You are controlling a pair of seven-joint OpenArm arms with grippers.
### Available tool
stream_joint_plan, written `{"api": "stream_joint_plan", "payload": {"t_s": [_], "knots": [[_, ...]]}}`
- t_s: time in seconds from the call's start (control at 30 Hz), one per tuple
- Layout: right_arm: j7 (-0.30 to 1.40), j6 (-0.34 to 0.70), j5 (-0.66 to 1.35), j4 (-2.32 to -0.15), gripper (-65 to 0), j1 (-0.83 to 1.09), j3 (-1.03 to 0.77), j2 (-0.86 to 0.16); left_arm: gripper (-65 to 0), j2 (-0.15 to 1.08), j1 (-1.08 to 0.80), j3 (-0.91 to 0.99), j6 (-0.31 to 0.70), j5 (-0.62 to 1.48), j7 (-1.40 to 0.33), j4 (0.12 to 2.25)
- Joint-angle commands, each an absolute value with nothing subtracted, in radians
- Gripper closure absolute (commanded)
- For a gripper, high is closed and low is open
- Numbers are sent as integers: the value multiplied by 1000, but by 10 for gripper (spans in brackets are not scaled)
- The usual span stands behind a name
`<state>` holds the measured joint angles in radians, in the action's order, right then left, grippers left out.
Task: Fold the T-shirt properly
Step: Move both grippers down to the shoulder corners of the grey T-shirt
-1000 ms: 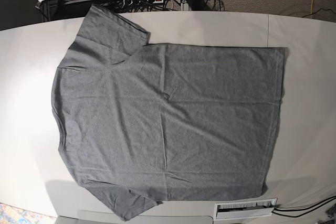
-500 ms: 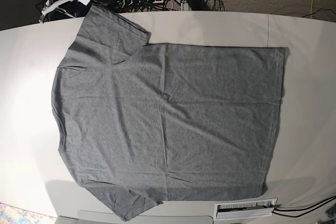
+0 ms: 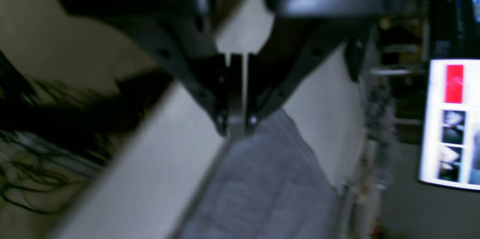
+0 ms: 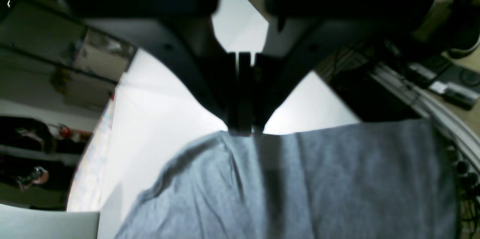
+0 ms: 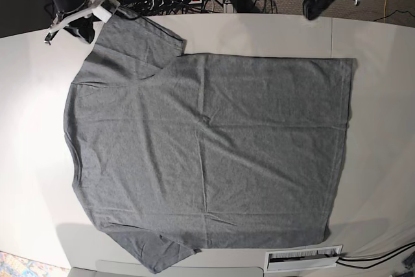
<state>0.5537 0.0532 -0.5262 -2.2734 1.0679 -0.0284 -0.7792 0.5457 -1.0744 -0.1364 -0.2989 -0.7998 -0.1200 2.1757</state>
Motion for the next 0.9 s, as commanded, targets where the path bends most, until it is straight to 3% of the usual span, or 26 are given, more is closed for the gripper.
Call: {"api": "stream_joint_plan", "payload": {"t_s": [0.0,0.2,0.23,0.33,0.4,0.63,0.87], "knots": [[550,46,-540,-2289,0,1068,-32,-789,0,552,-1063,-134,-312,-805,-104,2193],[542,190,-540,-2289,-3,1061,-32,-789,0,639,-954,-134,-199,-718,-109,2167],[542,210,-539,-2289,-37,1061,-32,-789,-6,667,-946,-133,-200,-718,-108,2157],[537,222,-540,-2289,-98,1061,-32,-789,-156,735,-901,-133,-200,-707,-104,2114],[540,232,-540,-2289,-99,1061,-32,-789,-199,772,-854,-133,-190,-656,-104,2063],[550,271,-539,-2291,-99,1061,-32,-789,-201,867,-714,-135,-9,-650,-67,1853],[550,271,-540,-2291,-99,1061,-32,-776,-201,937,-645,-135,22,-612,-10,1784]]}}
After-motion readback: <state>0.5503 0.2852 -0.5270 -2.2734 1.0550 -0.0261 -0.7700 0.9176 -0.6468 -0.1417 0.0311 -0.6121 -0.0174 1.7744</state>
